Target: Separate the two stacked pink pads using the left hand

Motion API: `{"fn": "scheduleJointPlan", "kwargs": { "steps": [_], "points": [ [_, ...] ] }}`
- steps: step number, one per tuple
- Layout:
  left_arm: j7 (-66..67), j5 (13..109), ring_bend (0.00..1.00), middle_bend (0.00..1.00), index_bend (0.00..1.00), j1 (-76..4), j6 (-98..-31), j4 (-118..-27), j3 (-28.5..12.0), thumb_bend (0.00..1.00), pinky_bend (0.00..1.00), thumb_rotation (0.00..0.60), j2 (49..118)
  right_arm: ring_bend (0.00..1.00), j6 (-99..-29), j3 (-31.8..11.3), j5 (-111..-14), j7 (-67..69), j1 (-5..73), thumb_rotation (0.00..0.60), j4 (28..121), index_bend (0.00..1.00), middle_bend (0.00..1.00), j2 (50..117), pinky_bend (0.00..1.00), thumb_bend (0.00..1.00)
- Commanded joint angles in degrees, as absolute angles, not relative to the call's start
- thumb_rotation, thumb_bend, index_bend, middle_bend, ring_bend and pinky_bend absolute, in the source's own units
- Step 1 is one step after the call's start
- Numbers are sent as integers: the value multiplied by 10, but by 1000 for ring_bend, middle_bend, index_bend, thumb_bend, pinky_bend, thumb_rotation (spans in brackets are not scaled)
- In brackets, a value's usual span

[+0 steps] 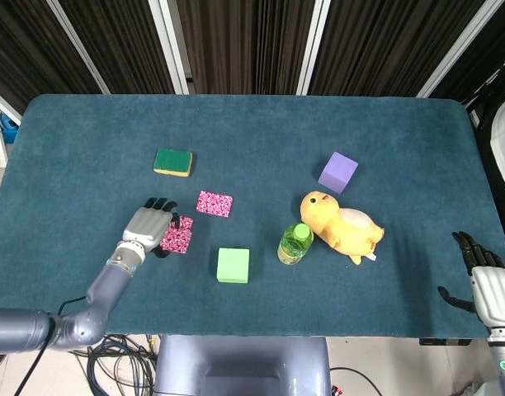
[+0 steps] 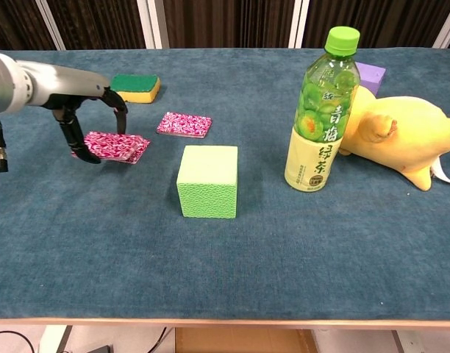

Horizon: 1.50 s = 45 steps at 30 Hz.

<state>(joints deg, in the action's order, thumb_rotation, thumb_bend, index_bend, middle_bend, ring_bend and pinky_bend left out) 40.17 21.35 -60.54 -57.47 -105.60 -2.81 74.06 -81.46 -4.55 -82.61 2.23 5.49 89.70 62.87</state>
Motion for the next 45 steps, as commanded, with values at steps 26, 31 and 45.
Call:
{"fn": "scheduleJointPlan", "kwargs": {
  "steps": [26,31,45],
  "points": [
    [441,269,0,164,491,-553,-678,-1112,8,270,0,600,791,154,-826,-47,-828,38,48,600,899,51,87,622,216,200],
    [449,267,0,162,491,-557,-676,-1102,-1,270,0,600,804,154,-825,-48,-826,39,48,600,898,51,87,622,216,200],
    [478,234,0,148,450,-576,-669,-1075,-26,252,0,600,834,154,-825,-49,-823,43,46,600,898,51,87,620,215,200]
  ]
}}
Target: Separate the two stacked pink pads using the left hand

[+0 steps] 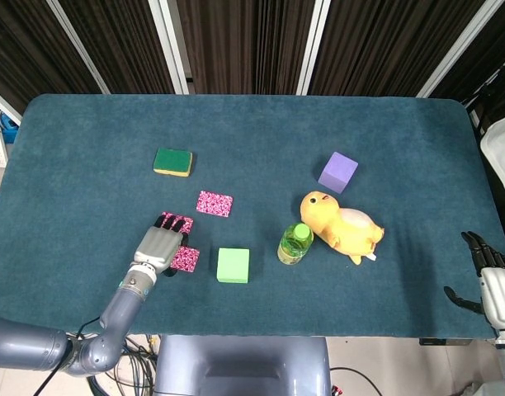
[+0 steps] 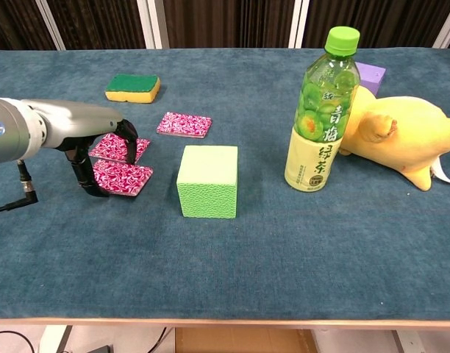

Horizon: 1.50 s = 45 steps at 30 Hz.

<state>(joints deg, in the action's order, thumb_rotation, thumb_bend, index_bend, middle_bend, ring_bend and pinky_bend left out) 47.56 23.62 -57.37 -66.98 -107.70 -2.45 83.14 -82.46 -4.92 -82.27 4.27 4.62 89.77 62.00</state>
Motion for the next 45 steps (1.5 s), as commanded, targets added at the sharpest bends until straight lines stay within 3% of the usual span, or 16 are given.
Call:
{"fn": "scheduleJointPlan", "kwargs": {
  "steps": [1,14,22,28,31,38,41,45],
  "points": [
    [479,234,0,146,446,-576,-668,-1074,-28,243,0,600,835,154,-825,-49,-823,43,46,600,898,51,87,620,215,200],
    [492,228,0,125,364,-581,-659,-1078,-26,147,0,600,832,154,-823,-51,-817,43,45,600,898,51,87,619,215,200],
    [490,241,0,122,341,-579,-666,-1090,-29,143,0,600,823,154,-824,-52,-818,43,45,600,898,51,87,620,216,199],
    [465,294,0,121,331,-570,-682,-1100,-44,146,0,600,797,155,-823,-52,-817,43,45,600,898,51,87,620,216,201],
    [434,355,0,110,265,-557,-681,-1104,-45,149,0,600,770,154,-822,-52,-816,43,45,600,897,51,87,621,216,200],
    [310,547,0,99,164,-470,-715,-1140,1,149,0,600,657,154,-818,-54,-811,33,48,600,896,51,87,624,216,200],
    [236,633,0,94,144,-404,-747,-1159,50,149,0,600,582,154,-816,-54,-810,24,49,600,896,51,87,626,215,200],
    [95,742,0,89,128,-314,-791,-1111,106,149,0,600,522,154,-817,-56,-810,11,52,600,893,50,87,635,216,200]
  ]
}}
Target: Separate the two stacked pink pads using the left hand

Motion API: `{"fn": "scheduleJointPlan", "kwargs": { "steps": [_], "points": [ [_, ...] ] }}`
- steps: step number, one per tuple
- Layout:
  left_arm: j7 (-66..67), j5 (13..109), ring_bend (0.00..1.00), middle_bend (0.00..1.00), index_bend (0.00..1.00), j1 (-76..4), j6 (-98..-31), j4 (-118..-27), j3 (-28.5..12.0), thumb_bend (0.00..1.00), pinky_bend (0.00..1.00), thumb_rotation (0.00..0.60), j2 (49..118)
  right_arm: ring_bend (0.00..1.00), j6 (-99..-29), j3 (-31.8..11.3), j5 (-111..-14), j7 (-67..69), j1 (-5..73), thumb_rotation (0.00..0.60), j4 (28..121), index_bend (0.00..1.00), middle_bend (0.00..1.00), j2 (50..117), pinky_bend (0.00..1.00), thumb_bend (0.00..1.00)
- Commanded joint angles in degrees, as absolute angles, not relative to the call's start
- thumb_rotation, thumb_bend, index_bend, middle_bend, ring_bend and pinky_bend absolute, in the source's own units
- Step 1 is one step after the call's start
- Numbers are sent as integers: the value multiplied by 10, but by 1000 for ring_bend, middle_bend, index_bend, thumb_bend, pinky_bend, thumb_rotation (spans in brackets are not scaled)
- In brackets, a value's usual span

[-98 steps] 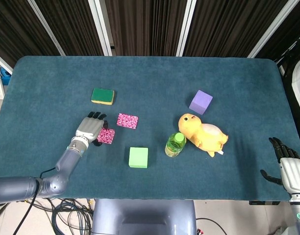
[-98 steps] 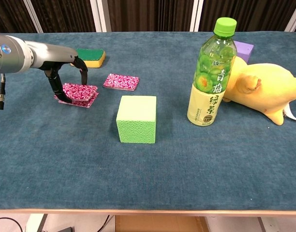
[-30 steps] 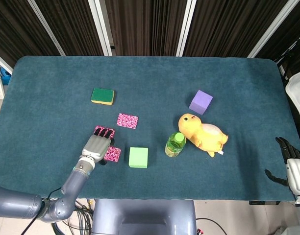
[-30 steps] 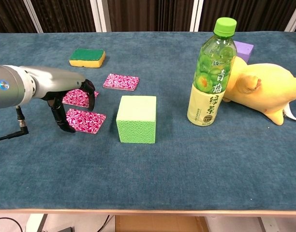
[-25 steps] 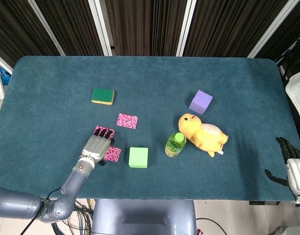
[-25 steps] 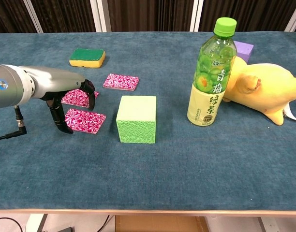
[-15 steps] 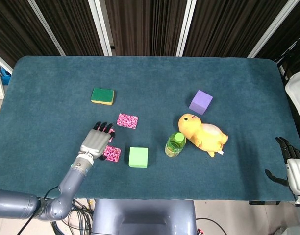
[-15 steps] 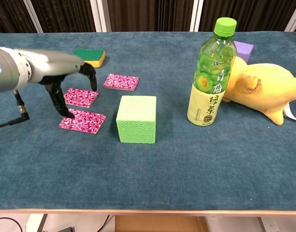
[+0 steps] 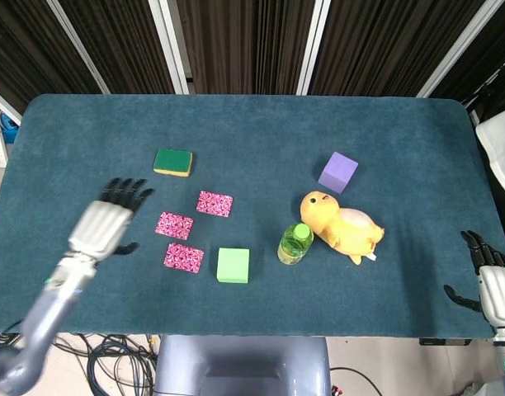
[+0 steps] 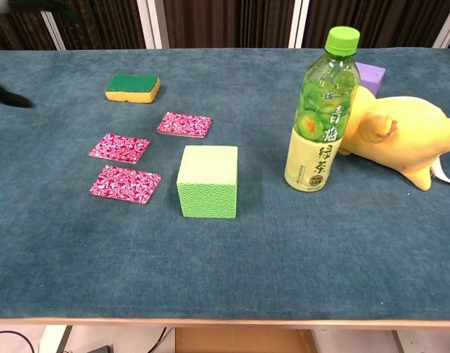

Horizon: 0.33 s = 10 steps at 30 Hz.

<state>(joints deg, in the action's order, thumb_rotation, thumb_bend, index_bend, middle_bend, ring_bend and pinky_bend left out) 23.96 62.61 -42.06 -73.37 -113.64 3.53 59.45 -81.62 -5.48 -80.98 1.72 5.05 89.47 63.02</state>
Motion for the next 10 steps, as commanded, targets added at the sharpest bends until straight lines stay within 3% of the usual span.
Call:
{"fn": "scheduleJointPlan", "kwargs": {
  "steps": [1,10],
  "points": [
    [59,761,0,89,128,-293,-806,-1091,114,149,0,600,518,155,-818,-57,-810,10,53,600,892,50,87,637,216,200],
    [-78,802,0,89,128,-219,-835,-976,118,149,0,600,529,154,-827,-61,-816,8,55,600,883,50,87,649,216,200]
  ]
}}
